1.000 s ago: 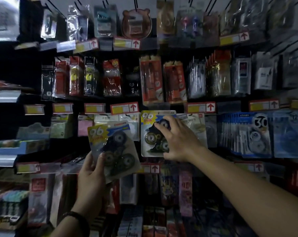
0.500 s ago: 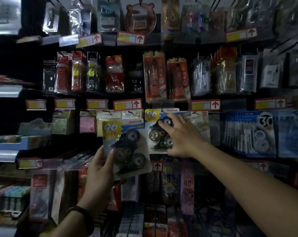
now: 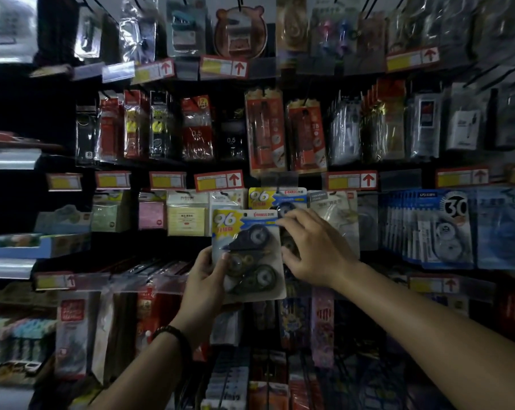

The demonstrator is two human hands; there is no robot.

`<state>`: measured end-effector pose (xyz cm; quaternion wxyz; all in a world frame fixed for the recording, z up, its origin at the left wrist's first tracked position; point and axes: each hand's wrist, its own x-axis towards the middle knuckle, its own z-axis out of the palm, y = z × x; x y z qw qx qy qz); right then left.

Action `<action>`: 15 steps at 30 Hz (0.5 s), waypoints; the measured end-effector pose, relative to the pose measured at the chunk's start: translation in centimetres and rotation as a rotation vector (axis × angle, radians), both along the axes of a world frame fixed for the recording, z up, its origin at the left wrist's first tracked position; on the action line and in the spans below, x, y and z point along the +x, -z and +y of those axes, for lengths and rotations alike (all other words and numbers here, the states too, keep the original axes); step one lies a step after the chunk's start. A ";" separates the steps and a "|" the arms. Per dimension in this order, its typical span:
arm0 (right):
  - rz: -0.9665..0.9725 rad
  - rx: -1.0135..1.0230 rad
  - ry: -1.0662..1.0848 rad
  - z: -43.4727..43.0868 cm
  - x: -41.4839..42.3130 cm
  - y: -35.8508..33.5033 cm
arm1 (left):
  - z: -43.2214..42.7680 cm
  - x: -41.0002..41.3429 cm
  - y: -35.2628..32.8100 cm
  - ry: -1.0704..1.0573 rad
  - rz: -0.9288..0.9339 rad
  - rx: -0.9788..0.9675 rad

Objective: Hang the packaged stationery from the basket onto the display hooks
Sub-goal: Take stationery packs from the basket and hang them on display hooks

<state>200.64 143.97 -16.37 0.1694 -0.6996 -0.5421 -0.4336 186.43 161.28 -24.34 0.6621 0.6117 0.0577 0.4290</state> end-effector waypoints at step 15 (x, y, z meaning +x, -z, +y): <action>-0.027 -0.074 0.130 -0.1 1.7 0.2 | 0.1 4.8 -2.8 -0.047 0.100 0.209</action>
